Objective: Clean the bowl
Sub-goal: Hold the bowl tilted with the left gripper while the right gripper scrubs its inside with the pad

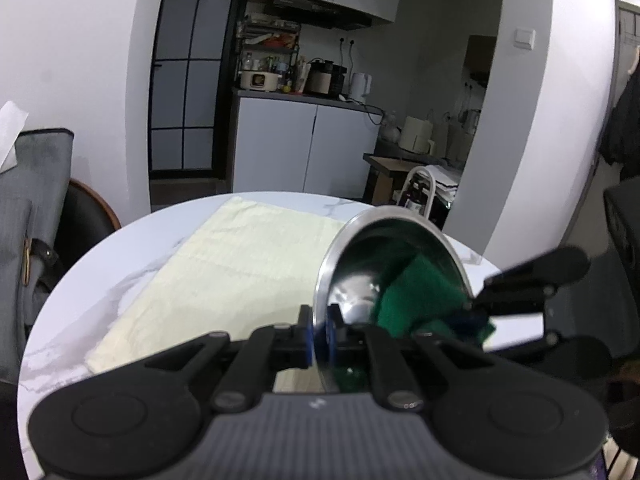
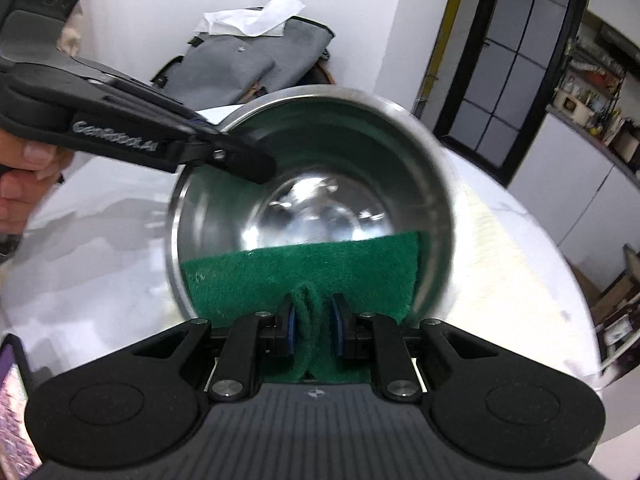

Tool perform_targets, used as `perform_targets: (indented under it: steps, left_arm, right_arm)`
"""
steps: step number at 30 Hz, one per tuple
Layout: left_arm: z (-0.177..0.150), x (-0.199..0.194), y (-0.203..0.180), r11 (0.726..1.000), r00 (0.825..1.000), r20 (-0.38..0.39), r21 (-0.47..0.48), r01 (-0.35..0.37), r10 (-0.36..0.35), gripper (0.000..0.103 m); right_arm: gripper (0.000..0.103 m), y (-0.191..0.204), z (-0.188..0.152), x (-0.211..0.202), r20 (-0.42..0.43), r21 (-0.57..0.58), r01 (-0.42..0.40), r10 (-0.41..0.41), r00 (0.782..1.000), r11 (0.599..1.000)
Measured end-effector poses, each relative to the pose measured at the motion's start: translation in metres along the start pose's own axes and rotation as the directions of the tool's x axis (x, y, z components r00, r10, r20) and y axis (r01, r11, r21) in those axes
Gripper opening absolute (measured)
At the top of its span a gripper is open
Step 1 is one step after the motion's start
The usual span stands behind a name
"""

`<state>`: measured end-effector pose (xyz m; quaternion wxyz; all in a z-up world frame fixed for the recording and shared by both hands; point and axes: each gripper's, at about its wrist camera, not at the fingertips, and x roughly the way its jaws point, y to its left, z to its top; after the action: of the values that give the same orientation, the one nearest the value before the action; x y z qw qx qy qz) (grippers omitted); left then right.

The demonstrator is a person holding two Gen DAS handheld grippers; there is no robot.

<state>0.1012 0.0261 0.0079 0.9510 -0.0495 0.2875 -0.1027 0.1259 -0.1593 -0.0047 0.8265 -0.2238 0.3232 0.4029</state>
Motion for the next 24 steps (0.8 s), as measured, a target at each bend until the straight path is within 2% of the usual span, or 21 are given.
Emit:
perform_targets:
  steps: [3, 9, 17, 24]
  left_arm:
    - [0.001, 0.000, -0.003, 1.000, 1.000, 0.003, 0.018, -0.002, 0.002, 0.008]
    - [0.001, 0.000, -0.017, 0.996, 1.000, 0.014, 0.093, -0.002, 0.001, 0.009]
    - [-0.001, 0.000, -0.026, 0.988, 1.000, 0.020, 0.155, -0.022, 0.019, 0.011]
    - [-0.009, -0.002, -0.021, 0.990, 0.999, 0.026, 0.141, -0.026, 0.022, 0.012]
  right_arm:
    - [0.009, -0.006, 0.006, -0.005, 0.044, -0.008, 0.083, -0.083, 0.996, 0.997]
    - [0.008, -0.017, 0.023, -0.009, 0.114, -0.005, 0.129, -0.127, 0.985, 0.992]
    - [0.008, -0.008, 0.052, -0.006, 0.180, -0.031, 0.037, -0.030, 0.983, 0.999]
    - [0.008, 0.004, 0.063, -0.011, 0.198, -0.038, -0.090, 0.096, 0.975, 0.995]
